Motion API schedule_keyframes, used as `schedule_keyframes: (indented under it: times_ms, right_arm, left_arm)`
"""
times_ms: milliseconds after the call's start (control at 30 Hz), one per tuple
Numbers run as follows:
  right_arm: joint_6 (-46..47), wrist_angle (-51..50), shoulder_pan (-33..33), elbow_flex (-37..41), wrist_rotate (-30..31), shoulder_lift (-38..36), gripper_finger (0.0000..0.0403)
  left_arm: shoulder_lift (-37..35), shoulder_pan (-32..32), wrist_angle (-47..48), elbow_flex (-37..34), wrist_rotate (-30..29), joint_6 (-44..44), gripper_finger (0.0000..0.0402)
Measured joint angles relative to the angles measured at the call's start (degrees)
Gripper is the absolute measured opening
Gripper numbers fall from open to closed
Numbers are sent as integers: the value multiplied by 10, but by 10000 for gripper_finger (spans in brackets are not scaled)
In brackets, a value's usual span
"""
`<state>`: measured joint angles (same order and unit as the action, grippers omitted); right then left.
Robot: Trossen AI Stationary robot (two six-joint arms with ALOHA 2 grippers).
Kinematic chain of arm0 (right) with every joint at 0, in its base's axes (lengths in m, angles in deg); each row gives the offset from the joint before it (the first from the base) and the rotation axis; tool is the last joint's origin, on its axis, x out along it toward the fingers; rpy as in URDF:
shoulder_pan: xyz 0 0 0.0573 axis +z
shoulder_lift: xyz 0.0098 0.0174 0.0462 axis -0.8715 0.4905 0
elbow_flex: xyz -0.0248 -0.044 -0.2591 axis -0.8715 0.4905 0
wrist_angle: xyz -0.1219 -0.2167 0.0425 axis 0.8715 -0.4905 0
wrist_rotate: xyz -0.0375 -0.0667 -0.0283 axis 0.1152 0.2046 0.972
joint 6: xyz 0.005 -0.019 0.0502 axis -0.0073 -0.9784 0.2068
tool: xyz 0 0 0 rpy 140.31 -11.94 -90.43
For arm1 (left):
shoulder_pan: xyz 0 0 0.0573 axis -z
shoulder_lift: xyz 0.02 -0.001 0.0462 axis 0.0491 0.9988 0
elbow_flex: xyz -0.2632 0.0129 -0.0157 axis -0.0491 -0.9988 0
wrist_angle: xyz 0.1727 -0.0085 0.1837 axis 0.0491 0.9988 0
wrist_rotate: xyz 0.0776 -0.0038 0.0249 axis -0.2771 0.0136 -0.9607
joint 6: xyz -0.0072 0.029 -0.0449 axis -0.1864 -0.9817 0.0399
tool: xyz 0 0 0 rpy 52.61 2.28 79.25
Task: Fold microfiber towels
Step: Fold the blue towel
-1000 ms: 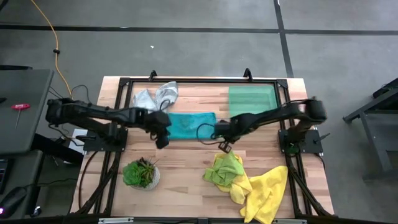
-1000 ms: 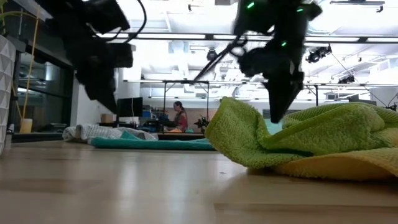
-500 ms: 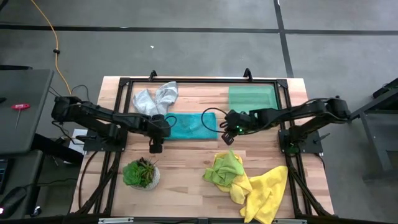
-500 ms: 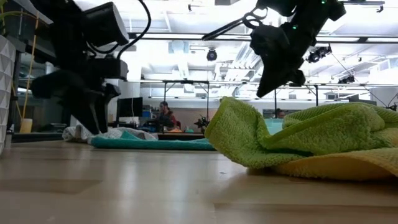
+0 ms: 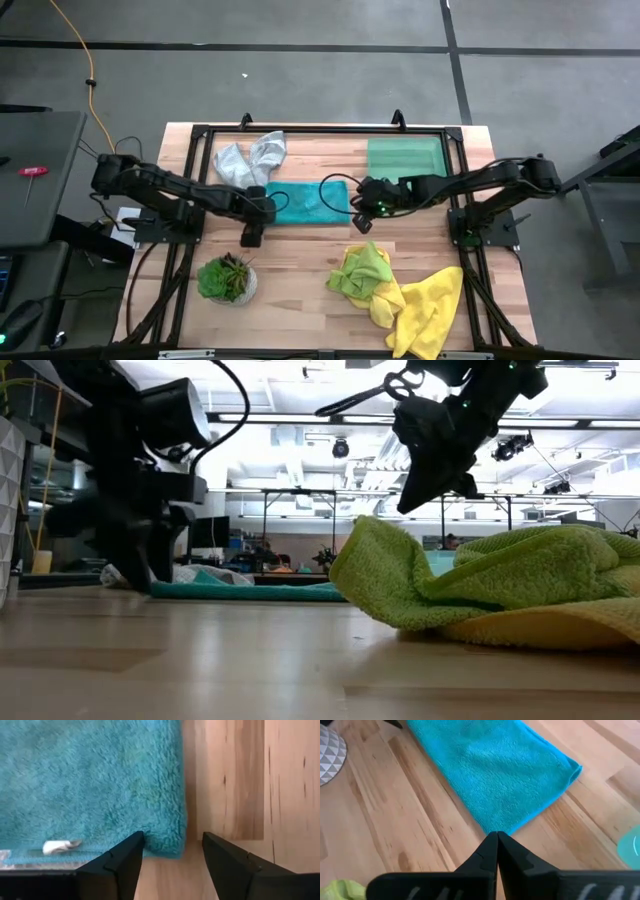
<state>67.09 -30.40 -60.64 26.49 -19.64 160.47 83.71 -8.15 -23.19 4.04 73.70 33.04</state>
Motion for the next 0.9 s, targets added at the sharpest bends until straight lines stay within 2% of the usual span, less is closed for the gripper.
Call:
schedule_keyframes:
  times_ms: [233, 367, 500, 733, 900]
  right_arm:
    - [-46, 36, 0, 0, -7, 8, 0]
    - [-106, 76, 0, 0, -14, 32, 9]
    - [-202, 133, 2, 0, -46, 77, 50]
    - [-381, 148, 9, -31, -57, 172, 163]
    - [-457, 119, 9, -48, -56, 220, 198]
  left_arm:
    - [25, 16, -7, 2, -10, 3, 140]
    - [22, 26, -8, 1, -14, 1, 80]
    - [22, 33, -6, 1, -13, 0, 14]
    - [23, 36, -5, 1, -18, 0, 6]
    - [23, 36, -4, 1, -17, 0, 5]
